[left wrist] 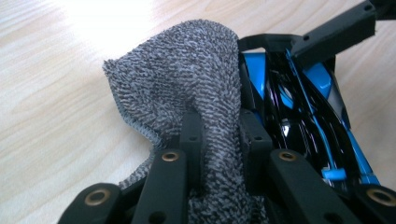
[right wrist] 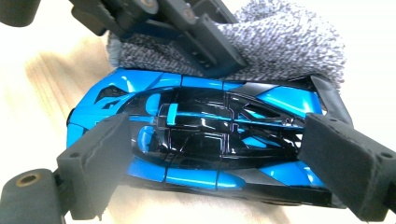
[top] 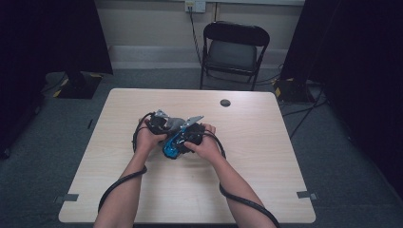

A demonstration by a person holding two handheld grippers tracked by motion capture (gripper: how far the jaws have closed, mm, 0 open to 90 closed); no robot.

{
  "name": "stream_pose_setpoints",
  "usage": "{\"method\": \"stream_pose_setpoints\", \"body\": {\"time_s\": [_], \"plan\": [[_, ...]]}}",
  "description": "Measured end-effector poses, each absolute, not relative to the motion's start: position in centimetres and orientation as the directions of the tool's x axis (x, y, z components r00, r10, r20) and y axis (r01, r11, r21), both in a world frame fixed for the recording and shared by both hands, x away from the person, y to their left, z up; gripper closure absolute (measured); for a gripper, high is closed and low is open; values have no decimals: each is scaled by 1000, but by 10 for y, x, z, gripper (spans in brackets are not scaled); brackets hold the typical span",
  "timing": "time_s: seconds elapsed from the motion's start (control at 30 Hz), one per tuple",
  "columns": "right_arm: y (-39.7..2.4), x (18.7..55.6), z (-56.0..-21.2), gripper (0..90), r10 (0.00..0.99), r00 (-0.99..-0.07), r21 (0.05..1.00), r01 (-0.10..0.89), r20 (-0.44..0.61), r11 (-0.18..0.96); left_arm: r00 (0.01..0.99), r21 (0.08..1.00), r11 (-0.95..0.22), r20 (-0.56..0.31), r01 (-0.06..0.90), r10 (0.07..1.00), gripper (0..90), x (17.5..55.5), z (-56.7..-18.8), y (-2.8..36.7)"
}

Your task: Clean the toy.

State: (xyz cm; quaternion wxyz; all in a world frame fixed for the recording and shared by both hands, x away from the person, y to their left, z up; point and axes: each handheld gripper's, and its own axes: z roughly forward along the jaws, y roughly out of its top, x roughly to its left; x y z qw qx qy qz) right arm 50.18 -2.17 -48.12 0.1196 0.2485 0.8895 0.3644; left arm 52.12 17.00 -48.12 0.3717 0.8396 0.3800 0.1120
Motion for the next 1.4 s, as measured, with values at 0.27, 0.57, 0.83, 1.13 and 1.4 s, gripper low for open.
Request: {"method": "stream_pose_setpoints", "body": {"time_s": [0.27, 0.57, 0.83, 1.13, 1.4], "plan": [[-21, 501, -481, 90, 530, -848, 706, 356, -31, 612, 679, 704, -427, -108, 568, 726, 752, 512, -481, 178], [-20, 501, -481, 90, 530, -848, 706, 356, -33, 613, 669, 696, -418, -122, 584, 733, 752, 503, -480, 188], [-21, 501, -481, 90, 527, -849, 705, 354, -34, 615, 654, 698, -392, -143, 599, 743, 751, 493, -481, 197], [-20, 501, -481, 90, 525, -850, 702, 354, -34, 618, 636, 690, -370, -168, 622, 754, 751, 480, -480, 208], [-20, 501, -481, 90, 526, -850, 703, 353, -35, 617, 608, 703, -327, -187, 631, 771, 751, 463, -482, 214]]}}
